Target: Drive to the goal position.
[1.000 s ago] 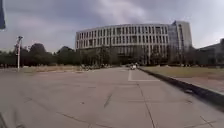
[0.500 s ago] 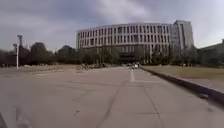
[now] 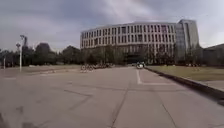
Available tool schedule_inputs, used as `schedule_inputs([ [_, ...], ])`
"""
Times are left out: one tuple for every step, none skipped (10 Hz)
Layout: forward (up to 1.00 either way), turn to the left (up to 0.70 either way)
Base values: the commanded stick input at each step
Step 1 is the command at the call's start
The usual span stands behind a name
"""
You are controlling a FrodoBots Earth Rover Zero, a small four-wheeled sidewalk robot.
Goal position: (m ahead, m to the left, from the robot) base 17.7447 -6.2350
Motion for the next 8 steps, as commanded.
schedule_inputs([
  [1.0,0.0],
  [1.0,0.0],
  [1.0,0.0],
  [1.0,0.0],
  [1.0,0.0],
  [1.0,0.0],
  [1.0,0.0],
  [1.0,0.0],
])
